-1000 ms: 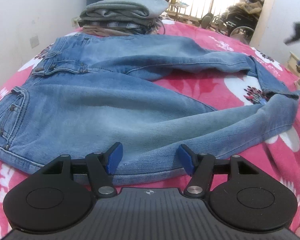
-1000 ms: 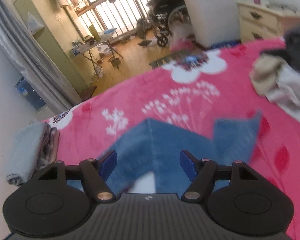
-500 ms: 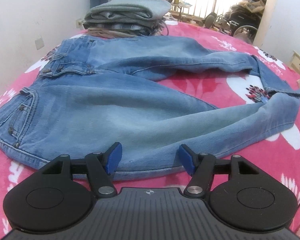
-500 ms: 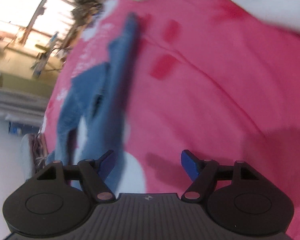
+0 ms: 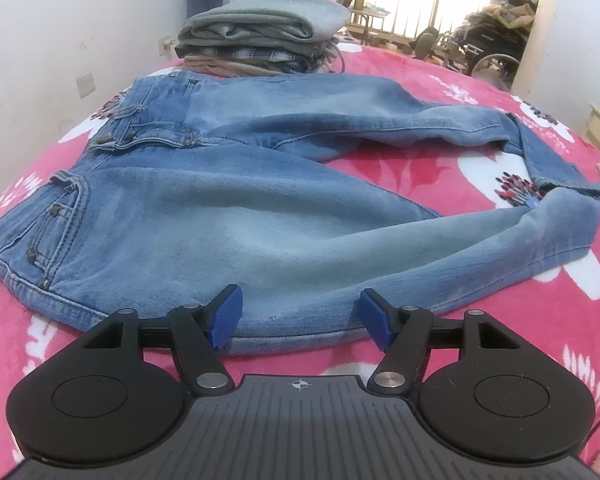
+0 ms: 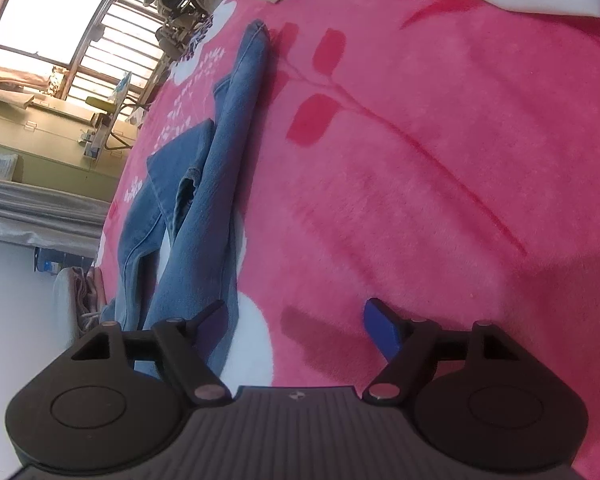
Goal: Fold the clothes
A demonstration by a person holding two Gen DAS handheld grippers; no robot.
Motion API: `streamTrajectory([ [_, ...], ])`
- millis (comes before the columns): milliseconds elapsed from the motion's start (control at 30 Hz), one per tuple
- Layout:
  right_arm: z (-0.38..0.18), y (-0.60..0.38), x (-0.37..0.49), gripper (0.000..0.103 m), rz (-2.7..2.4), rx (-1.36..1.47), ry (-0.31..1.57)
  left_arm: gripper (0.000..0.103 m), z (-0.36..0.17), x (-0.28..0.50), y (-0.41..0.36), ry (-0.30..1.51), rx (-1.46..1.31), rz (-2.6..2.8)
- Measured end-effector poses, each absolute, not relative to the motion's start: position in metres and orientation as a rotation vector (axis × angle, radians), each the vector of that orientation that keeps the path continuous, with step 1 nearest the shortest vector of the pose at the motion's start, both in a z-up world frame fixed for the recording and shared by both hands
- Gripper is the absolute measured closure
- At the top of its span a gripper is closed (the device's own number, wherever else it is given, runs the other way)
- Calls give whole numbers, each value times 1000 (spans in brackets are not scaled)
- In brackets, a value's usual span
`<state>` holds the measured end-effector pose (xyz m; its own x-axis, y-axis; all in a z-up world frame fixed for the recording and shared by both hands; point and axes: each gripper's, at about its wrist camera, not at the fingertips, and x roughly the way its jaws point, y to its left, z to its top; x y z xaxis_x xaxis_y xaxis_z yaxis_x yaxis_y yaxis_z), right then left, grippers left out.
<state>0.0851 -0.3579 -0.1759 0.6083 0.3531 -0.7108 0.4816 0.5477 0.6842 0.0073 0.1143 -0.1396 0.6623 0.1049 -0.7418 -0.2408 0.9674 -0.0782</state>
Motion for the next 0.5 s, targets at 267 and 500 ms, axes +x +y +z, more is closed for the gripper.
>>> streamTrajectory([
  [267, -173, -353, 88, 20, -81, 988, 960, 36, -138, 5, 116, 823, -179, 198],
  [500, -172, -351, 89, 16, -66, 961, 955, 35, -137, 3, 116, 822, -172, 199],
])
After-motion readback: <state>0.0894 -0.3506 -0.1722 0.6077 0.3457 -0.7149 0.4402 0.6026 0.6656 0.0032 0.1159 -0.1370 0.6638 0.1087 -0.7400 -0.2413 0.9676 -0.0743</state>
